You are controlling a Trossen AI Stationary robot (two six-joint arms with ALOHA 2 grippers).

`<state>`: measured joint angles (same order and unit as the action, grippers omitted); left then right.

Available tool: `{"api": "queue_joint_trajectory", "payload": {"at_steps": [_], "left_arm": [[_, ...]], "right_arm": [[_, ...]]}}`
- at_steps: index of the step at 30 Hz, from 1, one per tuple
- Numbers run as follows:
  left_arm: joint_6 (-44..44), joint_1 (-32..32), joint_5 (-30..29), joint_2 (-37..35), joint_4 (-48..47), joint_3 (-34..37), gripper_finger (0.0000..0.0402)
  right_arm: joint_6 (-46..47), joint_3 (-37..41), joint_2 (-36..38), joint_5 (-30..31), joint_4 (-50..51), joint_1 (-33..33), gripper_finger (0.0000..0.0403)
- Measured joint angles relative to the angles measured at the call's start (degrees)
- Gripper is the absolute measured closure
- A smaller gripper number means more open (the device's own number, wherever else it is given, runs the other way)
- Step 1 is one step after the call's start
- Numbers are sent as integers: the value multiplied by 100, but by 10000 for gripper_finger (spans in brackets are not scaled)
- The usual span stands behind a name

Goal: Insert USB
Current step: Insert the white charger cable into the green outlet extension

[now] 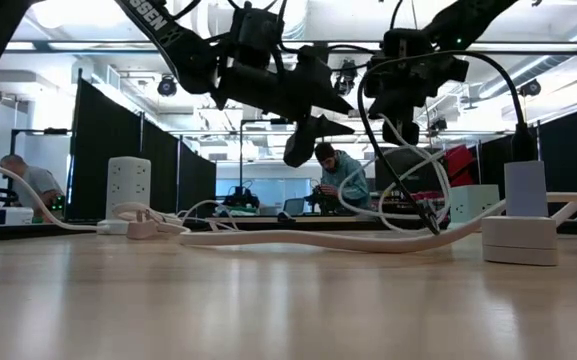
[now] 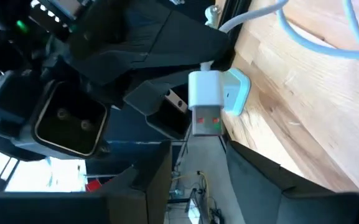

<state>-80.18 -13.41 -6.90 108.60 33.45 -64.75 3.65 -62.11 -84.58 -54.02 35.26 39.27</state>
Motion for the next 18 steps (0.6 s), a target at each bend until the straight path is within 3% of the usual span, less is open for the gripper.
{"api": "queue_joint_trajectory", "payload": {"at_steps": [7,14,18], "left_arm": [[9,54,-67,0,-4,0,282],[-394,240,-974,-11,145,2,298],[-394,292,-1205,-31,380,2,299]], "right_arm": [[599,0,2,2,-321,0,401],[1416,0,-20,6,-699,1,401],[1704,0,-85,199,-699,0,401]]}}
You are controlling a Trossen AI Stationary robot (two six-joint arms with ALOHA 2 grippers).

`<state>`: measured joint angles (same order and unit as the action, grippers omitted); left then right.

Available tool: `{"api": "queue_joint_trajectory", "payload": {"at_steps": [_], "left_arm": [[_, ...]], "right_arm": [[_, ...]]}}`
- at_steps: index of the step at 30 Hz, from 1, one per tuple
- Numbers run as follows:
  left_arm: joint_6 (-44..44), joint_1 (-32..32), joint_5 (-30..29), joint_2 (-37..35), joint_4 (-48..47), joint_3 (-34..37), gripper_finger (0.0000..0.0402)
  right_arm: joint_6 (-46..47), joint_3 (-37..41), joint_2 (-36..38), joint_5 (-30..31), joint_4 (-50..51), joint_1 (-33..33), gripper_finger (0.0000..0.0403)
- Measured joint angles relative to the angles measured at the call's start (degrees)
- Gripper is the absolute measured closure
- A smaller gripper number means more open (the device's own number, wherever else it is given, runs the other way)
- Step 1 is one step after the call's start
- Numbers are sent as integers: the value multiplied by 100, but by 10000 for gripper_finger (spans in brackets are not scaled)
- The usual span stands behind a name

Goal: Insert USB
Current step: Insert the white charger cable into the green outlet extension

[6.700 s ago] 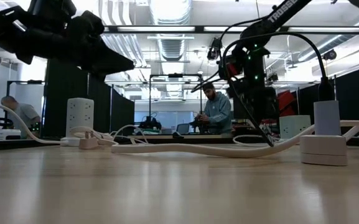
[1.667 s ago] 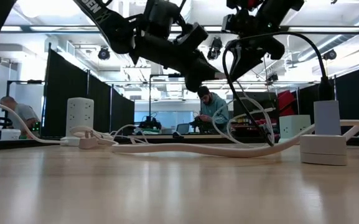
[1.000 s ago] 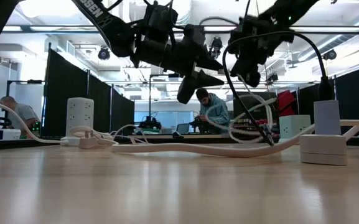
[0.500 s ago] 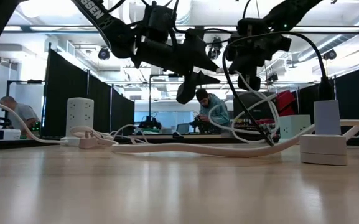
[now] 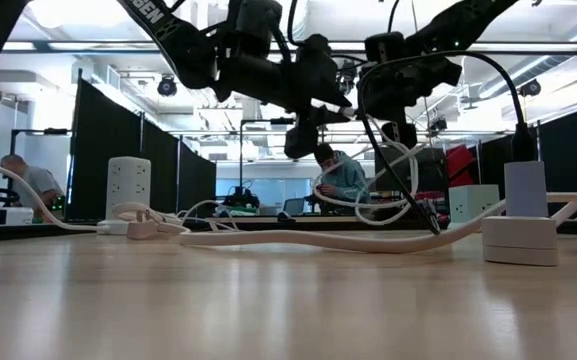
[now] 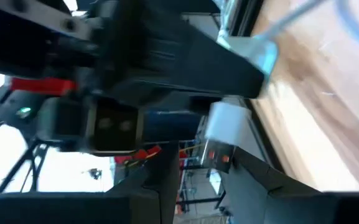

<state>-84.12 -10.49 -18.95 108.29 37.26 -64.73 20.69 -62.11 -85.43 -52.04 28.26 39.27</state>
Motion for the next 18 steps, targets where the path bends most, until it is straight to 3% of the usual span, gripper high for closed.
{"api": "queue_joint_trajectory", "payload": {"at_steps": [12,18], "left_arm": [[-35,71,-155,-42,66,165,311],[-199,107,-296,-52,818,458,335]], "right_arm": [[427,0,26,-46,-378,4,401],[521,0,26,-77,-465,15,401]]}}
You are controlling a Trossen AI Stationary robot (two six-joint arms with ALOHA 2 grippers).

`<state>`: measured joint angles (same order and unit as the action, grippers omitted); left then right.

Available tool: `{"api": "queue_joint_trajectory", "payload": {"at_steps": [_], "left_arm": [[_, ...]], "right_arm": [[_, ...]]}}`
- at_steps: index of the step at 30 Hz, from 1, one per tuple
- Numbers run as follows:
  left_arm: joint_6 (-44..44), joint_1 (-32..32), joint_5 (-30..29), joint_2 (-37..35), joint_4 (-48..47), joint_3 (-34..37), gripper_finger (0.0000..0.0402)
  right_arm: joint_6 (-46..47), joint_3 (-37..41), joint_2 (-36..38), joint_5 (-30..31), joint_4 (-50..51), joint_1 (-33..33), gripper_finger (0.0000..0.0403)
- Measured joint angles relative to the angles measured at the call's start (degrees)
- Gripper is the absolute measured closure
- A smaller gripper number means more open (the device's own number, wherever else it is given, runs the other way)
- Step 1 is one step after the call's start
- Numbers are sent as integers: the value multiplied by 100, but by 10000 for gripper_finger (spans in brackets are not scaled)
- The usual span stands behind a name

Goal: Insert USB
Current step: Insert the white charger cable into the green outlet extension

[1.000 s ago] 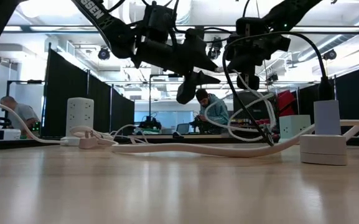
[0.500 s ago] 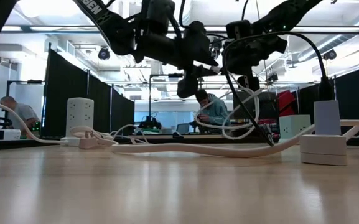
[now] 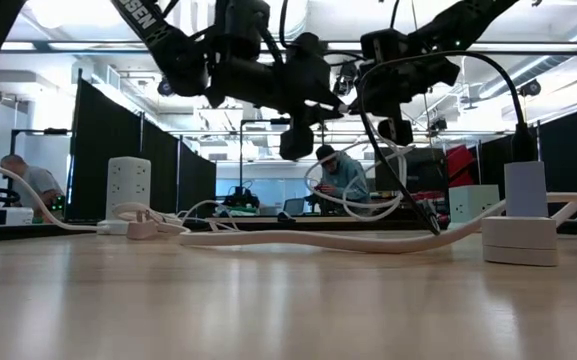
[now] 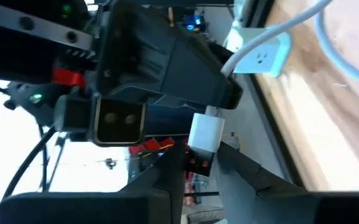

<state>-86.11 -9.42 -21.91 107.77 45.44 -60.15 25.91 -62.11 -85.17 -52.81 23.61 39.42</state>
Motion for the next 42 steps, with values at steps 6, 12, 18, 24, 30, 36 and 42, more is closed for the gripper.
{"api": "queue_joint_trajectory", "payload": {"at_steps": [6,12,18,24,30,36,42], "left_arm": [[201,-10,204,-2,65,58,352],[478,-12,297,-2,67,75,360],[652,-12,346,-4,42,77,362],[1097,-44,403,-7,-29,77,362],[1782,-165,601,-13,-175,75,364],[1942,-238,660,-13,-192,76,365],[2229,-294,769,-13,-251,75,399]], "right_arm": [[90,-2,11,-54,-4,-17,401],[125,-2,11,-60,-6,-17,401],[107,-2,13,-56,-8,-17,400],[-102,-2,13,-32,-22,-17,399],[-176,-2,13,-22,-41,-15,399],[-382,-2,29,62,-54,-15,374],[-1055,-2,254,53,-27,-15,289]]}}
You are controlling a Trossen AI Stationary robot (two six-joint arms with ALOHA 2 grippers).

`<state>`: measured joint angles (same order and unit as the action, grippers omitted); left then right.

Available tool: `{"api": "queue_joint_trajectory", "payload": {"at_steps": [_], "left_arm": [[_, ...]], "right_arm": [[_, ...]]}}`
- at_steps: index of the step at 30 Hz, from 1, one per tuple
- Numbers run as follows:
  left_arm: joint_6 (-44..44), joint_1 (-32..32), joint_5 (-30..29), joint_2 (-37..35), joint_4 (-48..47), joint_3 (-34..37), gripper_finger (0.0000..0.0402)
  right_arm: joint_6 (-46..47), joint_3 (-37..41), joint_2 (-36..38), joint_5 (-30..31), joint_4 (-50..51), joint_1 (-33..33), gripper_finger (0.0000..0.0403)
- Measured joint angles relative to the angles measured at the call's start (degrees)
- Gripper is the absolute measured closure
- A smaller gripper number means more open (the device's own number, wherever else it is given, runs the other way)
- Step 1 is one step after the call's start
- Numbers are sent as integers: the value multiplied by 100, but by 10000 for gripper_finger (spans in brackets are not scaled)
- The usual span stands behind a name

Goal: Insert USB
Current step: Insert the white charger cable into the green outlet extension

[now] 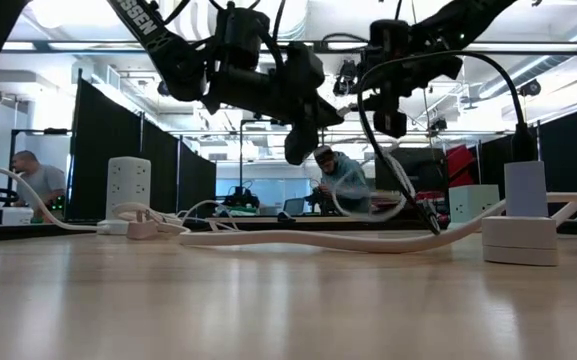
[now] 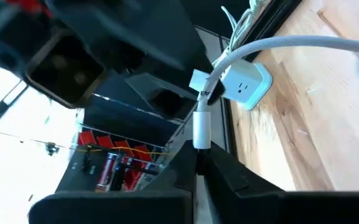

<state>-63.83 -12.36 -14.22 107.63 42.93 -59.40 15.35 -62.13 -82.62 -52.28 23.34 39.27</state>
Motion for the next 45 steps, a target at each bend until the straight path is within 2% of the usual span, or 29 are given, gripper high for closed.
{"api": "queue_joint_trajectory", "payload": {"at_steps": [4,9,14,19,23,26,34,39,43,45], "left_arm": [[519,-48,301,0,-53,0,399],[1822,-212,1226,-179,-273,0,399],[3387,-646,2620,-473,-391,-2,399],[4455,-995,3396,-472,-296,-4,399],[4785,-1025,3525,-465,-226,-4,399],[4879,-1019,3618,-461,-223,-4,399],[5000,-1023,3635,-461,-146,-4,399],[5093,-1027,3641,-461,16,-4,399],[5084,-1027,3646,-461,40,-4,399],[5082,-1027,3652,-461,23,-4,399]], "right_arm": [[-781,-4,182,-41,164,0,232],[-2743,-7,484,109,712,-30,195],[-4296,-7,768,1311,789,-287,196],[-5068,-7,874,2367,152,-815,208],[-5151,-7,830,2873,-621,-1147,211],[-5051,-7,832,2961,-1062,-1190,215],[-4778,-9,841,2977,-988,-1189,247],[-4719,-9,849,2980,-1012,-1189,293],[-4539,-9,851,2967,-1031,-1189,371],[-4589,-9,866,2953,-1043,-1189,393]]}}
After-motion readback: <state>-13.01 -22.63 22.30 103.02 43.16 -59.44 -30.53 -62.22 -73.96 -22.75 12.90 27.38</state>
